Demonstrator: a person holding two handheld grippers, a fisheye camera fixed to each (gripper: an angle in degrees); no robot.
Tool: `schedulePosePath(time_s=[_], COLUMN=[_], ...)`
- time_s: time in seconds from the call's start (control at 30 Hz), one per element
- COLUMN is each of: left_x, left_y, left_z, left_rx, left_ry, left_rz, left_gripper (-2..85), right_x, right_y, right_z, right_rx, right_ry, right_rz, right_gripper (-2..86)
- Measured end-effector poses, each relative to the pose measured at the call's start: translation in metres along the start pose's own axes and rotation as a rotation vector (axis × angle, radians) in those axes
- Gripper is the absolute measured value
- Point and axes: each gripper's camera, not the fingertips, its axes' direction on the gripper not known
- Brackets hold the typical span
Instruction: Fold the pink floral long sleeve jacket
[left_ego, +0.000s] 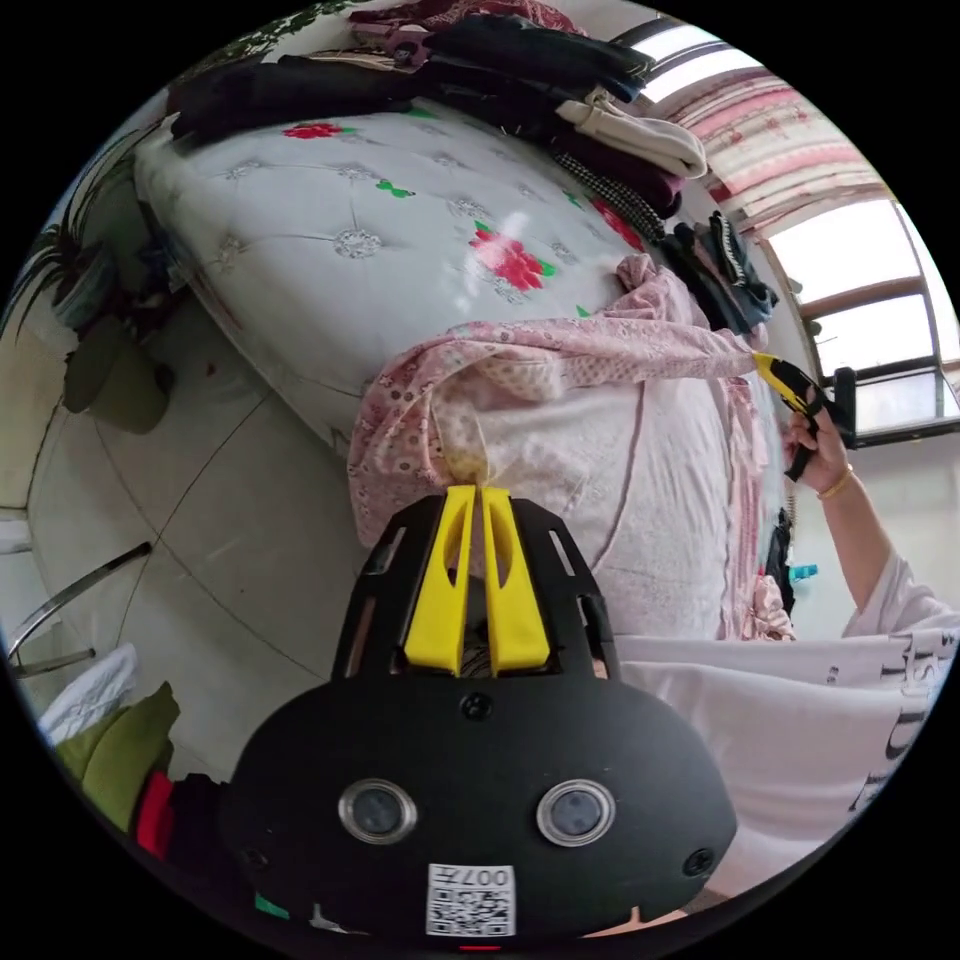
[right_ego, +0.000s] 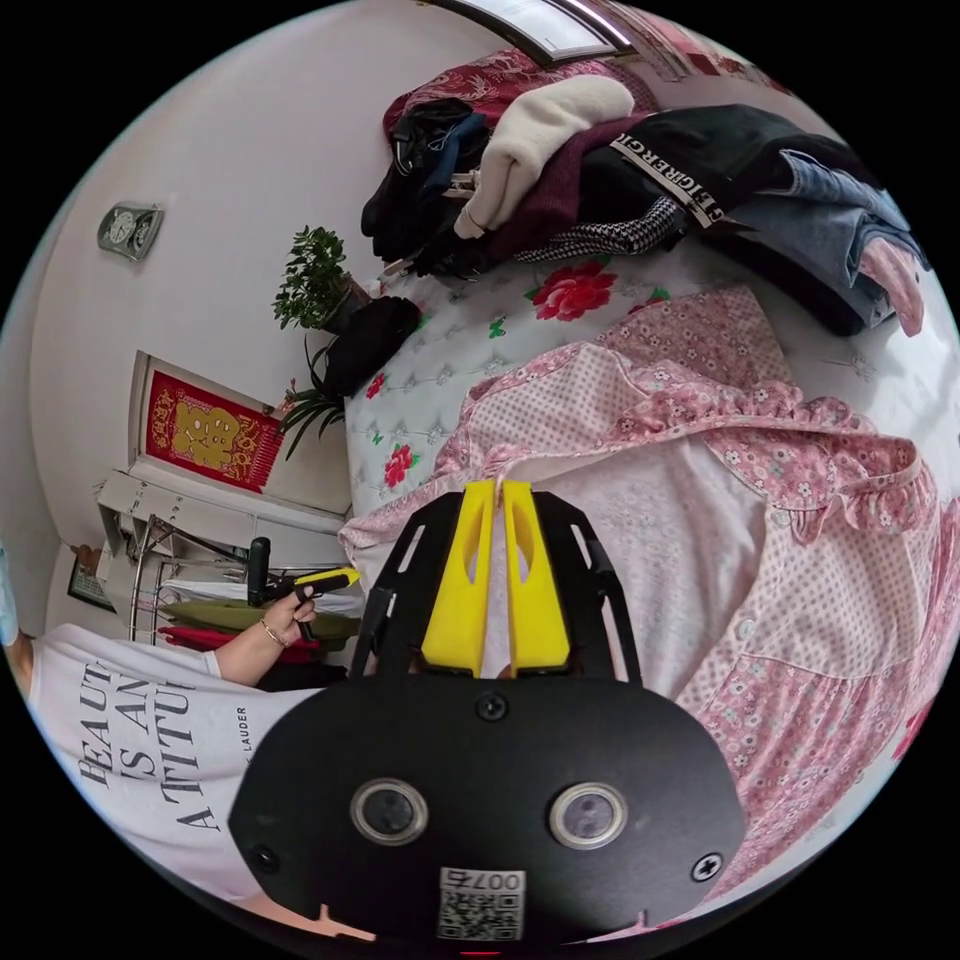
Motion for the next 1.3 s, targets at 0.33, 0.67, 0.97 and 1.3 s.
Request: schedulePosePath(time_s=[0.33, 0.67, 0.97, 1.3], left_x=[0.001, -0.010, 0.086, 0.271], left_y=[0.039, 0.062, 0.080, 0.132], left_z=[-0.054, -0.089, -0.090, 0.087], left_rx=[0.013, 0.077, -0.139, -0.585], left_ry=[0.059, 0.181, 0.588, 0.837], left_rz=[0.207, 0.269, 0.752, 1.237], left_gripper=[-1.0, -1.0, -1.0, -1.0], right_x=[0.017, 0.038, 0.036, 0.046], right_y=[-0.002, 0.002, -0.035, -0.120], right_z=[-0.014, 0.101, 0.058, 0.028], right_rx=[0.023, -0.076, -0.167, -0.285], right_ry=[0.018, 0.030, 0.111, 0.622], right_rz=[0.004, 0.004, -0.111, -0.175], right_gripper=[0.6, 3.2, 0.0, -0.1])
